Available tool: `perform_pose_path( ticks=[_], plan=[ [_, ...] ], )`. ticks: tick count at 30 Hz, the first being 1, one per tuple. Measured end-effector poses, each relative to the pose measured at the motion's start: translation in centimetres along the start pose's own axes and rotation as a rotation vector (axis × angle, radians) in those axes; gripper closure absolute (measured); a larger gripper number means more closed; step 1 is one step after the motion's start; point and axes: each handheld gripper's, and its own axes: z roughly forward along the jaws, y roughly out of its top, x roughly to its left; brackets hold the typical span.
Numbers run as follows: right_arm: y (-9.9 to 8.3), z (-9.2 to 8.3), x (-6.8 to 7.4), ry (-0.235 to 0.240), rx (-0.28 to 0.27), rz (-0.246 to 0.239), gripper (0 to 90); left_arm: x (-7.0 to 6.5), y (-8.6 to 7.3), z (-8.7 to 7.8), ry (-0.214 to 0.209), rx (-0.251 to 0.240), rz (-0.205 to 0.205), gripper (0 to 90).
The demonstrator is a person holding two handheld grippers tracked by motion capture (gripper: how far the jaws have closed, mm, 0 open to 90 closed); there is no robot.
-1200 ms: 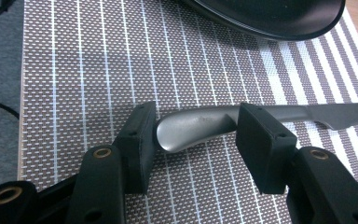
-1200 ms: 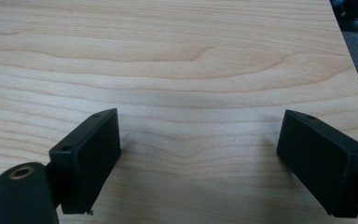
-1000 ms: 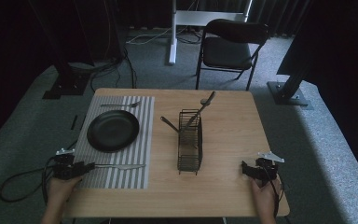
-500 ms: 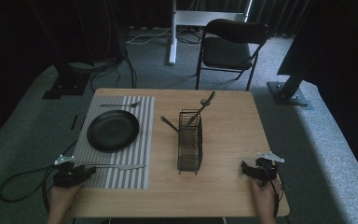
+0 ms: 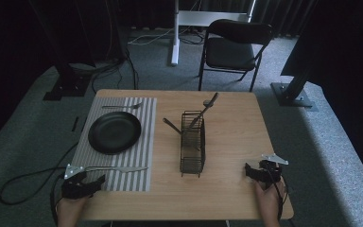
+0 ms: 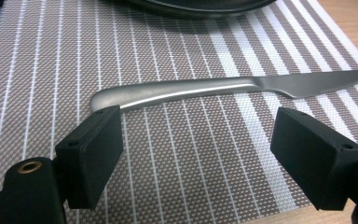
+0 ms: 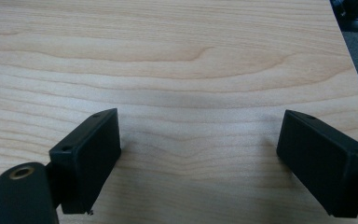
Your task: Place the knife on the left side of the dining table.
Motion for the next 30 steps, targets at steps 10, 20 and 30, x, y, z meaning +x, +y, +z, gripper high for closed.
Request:
perform_pose_path(
  ticks=[10,20,30],
  plan=[
    [0.0,0.0,0.0,0.000,0.000,0.000,12.5,0.2,-0.8,0.3,0.097,0.024,-0.014,0.0],
    [0.0,0.0,0.0,0.000,0.000,0.000,12.5,0.4,-1.1,0.2,0.121,0.017,-0.026,0.0],
    [0.0,0.0,0.0,0.000,0.000,0.000,12.5,0.9,-1.3,-0.1,0.138,0.014,-0.048,0.0]
  ],
)
